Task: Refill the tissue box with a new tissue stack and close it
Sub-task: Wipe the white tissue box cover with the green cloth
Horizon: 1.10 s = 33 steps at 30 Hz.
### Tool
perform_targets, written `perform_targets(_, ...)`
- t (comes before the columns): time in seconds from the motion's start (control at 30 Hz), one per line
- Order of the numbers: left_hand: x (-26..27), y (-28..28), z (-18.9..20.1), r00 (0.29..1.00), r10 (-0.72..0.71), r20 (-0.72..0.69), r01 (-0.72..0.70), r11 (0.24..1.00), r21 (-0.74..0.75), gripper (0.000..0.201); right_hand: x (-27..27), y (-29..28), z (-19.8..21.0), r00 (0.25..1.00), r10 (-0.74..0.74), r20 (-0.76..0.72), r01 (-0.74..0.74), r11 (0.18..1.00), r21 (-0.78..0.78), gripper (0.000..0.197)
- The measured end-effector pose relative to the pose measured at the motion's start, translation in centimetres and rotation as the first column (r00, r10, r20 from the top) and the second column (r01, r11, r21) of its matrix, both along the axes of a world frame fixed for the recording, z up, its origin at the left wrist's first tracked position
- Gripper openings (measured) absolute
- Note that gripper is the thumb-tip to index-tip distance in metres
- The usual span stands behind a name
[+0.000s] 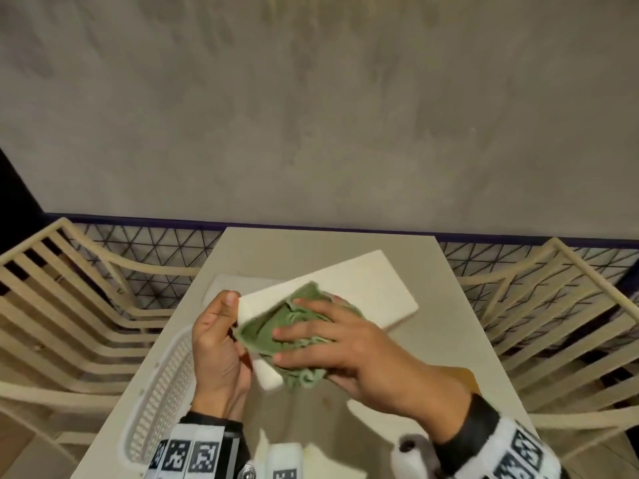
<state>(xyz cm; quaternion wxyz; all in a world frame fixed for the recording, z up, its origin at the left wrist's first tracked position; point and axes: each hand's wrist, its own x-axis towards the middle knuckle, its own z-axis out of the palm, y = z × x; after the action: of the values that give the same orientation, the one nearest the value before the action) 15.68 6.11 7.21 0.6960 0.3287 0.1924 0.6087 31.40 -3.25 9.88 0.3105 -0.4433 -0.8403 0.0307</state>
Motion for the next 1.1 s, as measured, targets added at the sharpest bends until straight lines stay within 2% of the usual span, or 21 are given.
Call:
perform_targets(0.03,0.2,0.0,0.1,1.000,0.007,-0.002,-0.007,1.000,-0.009,0.021,1.4,-0.2,0.1,1.000,0.005,-0.015,-0.006,0.999,-0.036,0.030)
perform_targets(0.1,0.7,-0.4,0.0,0.997,0.053,-0.053,-0.055,0.998,-0.026,0.033,4.2,0.6,0.1,0.987,-0.120,-0.109,0.116,0.992,-0.042,0.028)
perform_targets(0.17,1.2,-0.6,0.0,0.992,0.095,-0.078,-0.099,0.994,-0.053,0.033,3.8,1.1,0.6,0.965,-0.241,-0.108,0.240,0.971,-0.026,0.036)
perform_targets(0.2,1.3,-0.4,0.2,0.993,0.097,-0.063,-0.101,0.992,-0.069,0.029,2.3,1.2,0.6,0.974,-0.215,-0.076,0.216,0.976,0.003,0.040)
perform_targets(0.27,1.0,0.0,0.3,0.997,0.070,-0.021,-0.071,0.994,-0.078,0.021,-0.3,0.2,0.2,1.000,-0.028,-0.004,0.028,1.000,0.003,0.042)
perform_targets(0.33,0.4,0.2,0.3,0.998,0.053,-0.030,-0.055,0.997,-0.052,0.014,1.3,-0.1,0.1,1.000,-0.008,-0.012,0.007,0.998,-0.055,0.040)
perform_targets(0.37,0.2,0.3,0.2,0.997,0.063,-0.047,-0.065,0.997,-0.034,0.016,3.4,0.2,-0.1,0.995,-0.076,-0.059,0.070,0.994,-0.085,0.038)
perform_targets(0.43,0.3,0.2,0.1,0.993,0.106,-0.056,-0.109,0.993,-0.036,0.031,6.1,0.8,0.3,0.944,-0.296,-0.145,0.277,0.951,-0.136,0.039)
perform_targets(0.47,0.4,0.0,0.2,0.991,0.123,-0.059,-0.126,0.991,-0.050,0.039,6.4,0.8,-0.1,0.946,-0.298,-0.126,0.284,0.952,-0.115,0.039)
perform_targets(0.5,0.7,-0.1,0.2,0.990,0.131,-0.061,-0.135,0.989,-0.066,0.043,5.2,0.8,0.1,0.952,-0.284,-0.117,0.277,0.958,-0.072,0.036)
perform_targets(0.53,1.0,-0.2,0.3,0.990,0.128,-0.061,-0.133,0.987,-0.087,0.045,2.9,0.8,0.1,0.969,-0.221,-0.111,0.216,0.975,-0.056,0.068)
perform_targets(0.57,1.4,-0.5,0.4,0.993,0.106,-0.048,-0.111,0.988,-0.105,0.044,0.8,0.2,-0.1,0.993,-0.097,-0.074,0.091,0.992,-0.083,0.045)
perform_targets(0.6,1.7,-0.8,0.5,0.997,0.074,-0.017,-0.075,0.989,-0.128,0.041,-0.7,0.1,-0.4,0.998,-0.035,-0.056,0.032,0.998,-0.056,0.033)
perform_targets(0.67,1.6,-1.0,0.4,0.999,0.047,-0.002,-0.046,0.994,-0.097,0.032,-0.4,0.9,-0.2,0.999,-0.014,-0.033,0.012,0.998,-0.064,0.040)
perform_targets(0.73,0.9,-0.8,0.3,0.997,0.038,-0.065,-0.038,0.999,0.010,0.024,2.5,2.3,-0.2,0.980,-0.172,-0.102,0.162,0.982,-0.102,0.044)
perform_targets(0.77,0.5,-0.7,0.3,0.996,0.021,-0.088,-0.017,0.999,0.047,0.027,4.0,2.8,0.3,0.956,-0.268,-0.118,0.253,0.959,-0.129,0.047)
perform_targets(0.83,0.2,-0.7,0.5,0.996,-0.010,-0.093,0.018,0.996,0.088,0.029,6.5,3.7,1.1,0.934,-0.353,-0.059,0.337,0.924,-0.181,0.053)
perform_targets(0.93,0.4,-1.0,0.7,0.996,-0.008,-0.092,0.017,0.996,0.092,0.034,7.0,4.1,2.5,0.944,-0.303,0.134,0.330,0.895,-0.299,0.055)
perform_targets(1.03,0.5,-1.2,-0.2,0.995,-0.045,-0.095,0.049,0.998,0.045,0.036,7.0,3.7,3.4,0.920,-0.279,0.276,0.357,0.887,-0.294,0.043)
perform_targets(1.1,0.1,-0.9,-1.0,0.960,-0.105,-0.260,0.141,0.982,0.125,0.037,7.1,3.4,4.1,0.891,-0.291,0.349,0.391,0.882,-0.264,0.036)
